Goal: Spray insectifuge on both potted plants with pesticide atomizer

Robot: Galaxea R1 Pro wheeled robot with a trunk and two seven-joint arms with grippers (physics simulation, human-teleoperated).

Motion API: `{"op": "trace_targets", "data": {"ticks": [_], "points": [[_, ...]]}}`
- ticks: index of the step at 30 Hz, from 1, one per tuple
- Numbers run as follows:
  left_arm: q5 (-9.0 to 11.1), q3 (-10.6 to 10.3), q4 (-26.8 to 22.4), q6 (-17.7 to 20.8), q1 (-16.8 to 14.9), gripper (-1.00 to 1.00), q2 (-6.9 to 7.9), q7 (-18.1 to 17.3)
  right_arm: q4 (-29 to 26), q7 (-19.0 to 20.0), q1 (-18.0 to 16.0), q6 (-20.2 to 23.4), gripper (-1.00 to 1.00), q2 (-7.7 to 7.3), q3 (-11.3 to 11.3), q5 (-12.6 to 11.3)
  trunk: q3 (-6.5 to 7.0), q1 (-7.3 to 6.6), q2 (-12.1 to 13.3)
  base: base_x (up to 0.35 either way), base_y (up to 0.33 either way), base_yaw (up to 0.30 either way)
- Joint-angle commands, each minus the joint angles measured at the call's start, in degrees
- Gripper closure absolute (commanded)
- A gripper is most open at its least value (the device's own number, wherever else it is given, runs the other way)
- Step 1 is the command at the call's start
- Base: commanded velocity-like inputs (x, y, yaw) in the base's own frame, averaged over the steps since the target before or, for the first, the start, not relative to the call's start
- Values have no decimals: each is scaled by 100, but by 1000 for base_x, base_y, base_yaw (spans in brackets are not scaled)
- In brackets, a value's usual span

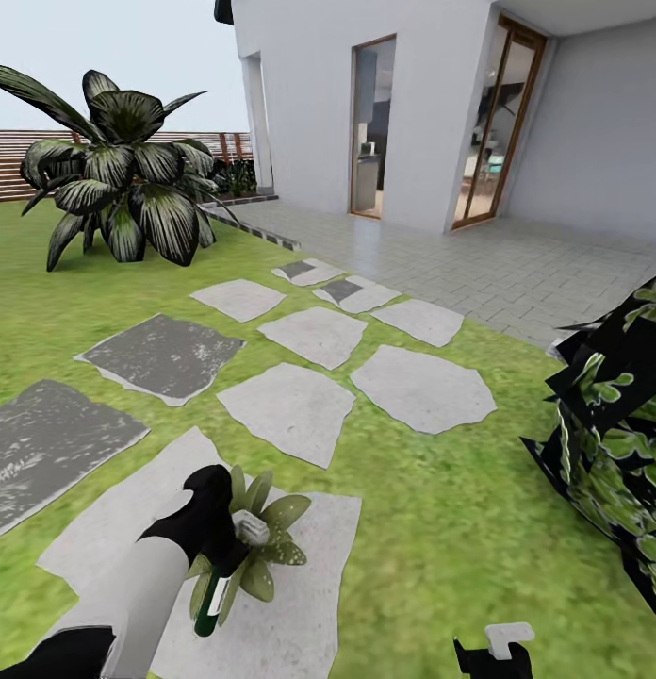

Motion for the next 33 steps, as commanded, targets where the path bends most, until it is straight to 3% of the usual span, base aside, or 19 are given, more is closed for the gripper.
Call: {"op": "trace_targets", "data": {"ticks": [1, 9, 14, 25, 30, 33], "points": [[-72, 37, -8, 33, -11, 100, -40, -54, 5, 27, -3, -20, -100, -1, -50, 27, -5, -1, -2, 2, 0, 0], [-78, 52, 3, 9, 43, 100, -21, -53, 5, 27, -3, -20, -100, -1, -49, 27, -5, -1, -2, -12, 0, 0], [-80, 53, 7, 7, 61, 100, -20, -45, 5, 27, -3, -20, -100, -1, -48, 27, -5, -1, -2, -300, 47, 0], [-88, 2, 7, 7, 58, 100, -24, -37, 5, 27, -3, -20, -100, -1, -50, 27, -5, -1, -2, -280, 216, 0], [-129, -1, 11, 3, 83, 100, 34, -23, 4, 29, -3, -20, -100, -1, -51, 27, -5, -1, -2, -73, 226, -56], [-133, 17, 16, 4, 102, 100, 21, 286, 3, 29, -3, -20, -100, -1, -50, 27, -5, -1, -2, -3, 26, -92]]}}
